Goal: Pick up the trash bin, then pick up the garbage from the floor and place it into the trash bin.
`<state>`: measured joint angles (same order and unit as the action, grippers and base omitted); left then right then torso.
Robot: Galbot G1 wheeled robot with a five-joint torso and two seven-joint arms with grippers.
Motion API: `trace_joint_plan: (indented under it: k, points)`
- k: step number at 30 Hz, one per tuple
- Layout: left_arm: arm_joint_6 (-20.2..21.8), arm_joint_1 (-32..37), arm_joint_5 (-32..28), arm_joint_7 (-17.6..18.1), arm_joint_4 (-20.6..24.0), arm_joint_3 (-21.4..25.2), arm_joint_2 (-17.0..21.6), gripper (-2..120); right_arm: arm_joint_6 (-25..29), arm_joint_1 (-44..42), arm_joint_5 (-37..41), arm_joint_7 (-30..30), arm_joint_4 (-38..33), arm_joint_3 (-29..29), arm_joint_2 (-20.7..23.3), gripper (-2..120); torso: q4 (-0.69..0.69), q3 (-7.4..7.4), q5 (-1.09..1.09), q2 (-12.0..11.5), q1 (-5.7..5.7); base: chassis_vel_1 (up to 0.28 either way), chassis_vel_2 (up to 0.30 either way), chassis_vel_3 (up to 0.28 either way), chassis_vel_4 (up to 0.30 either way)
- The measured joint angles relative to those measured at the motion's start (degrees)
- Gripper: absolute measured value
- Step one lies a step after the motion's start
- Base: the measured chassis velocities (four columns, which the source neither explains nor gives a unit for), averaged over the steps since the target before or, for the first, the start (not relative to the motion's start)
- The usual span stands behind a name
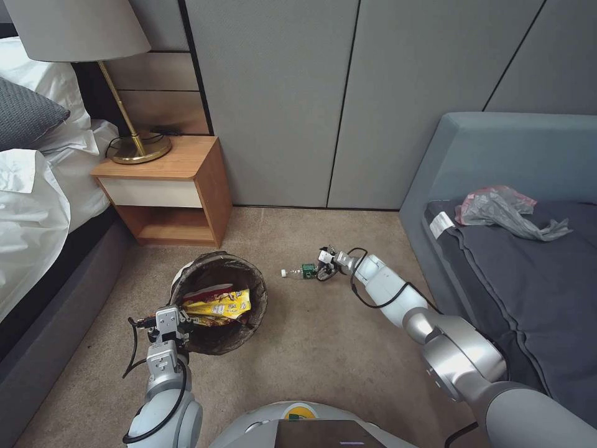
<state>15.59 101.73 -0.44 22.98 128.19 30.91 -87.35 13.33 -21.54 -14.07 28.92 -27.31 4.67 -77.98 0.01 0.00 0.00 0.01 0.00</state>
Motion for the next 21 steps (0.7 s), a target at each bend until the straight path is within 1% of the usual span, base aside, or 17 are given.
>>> trace_joint_plan:
  k: [14,21]
  points:
    - [0.0,-0.3,0.0,0.0,-0.4,-0.2,0.2,0,1.4,1.0,0.2,0.4,-0.3,2.2,0.1,100,-0.01,0.0,0.0,0.0,0.0,0.0,0.0,0.0,0.0]
    - [0.0,-0.4,-0.1,0.0,-0.3,-0.2,0.0,0,1.6,0.9,0.7,2.1,-0.4,2.4,-0.5,100,-0.01,0.0,0.0,0.0,0.0,0.0,0.0,0.0,0.0]
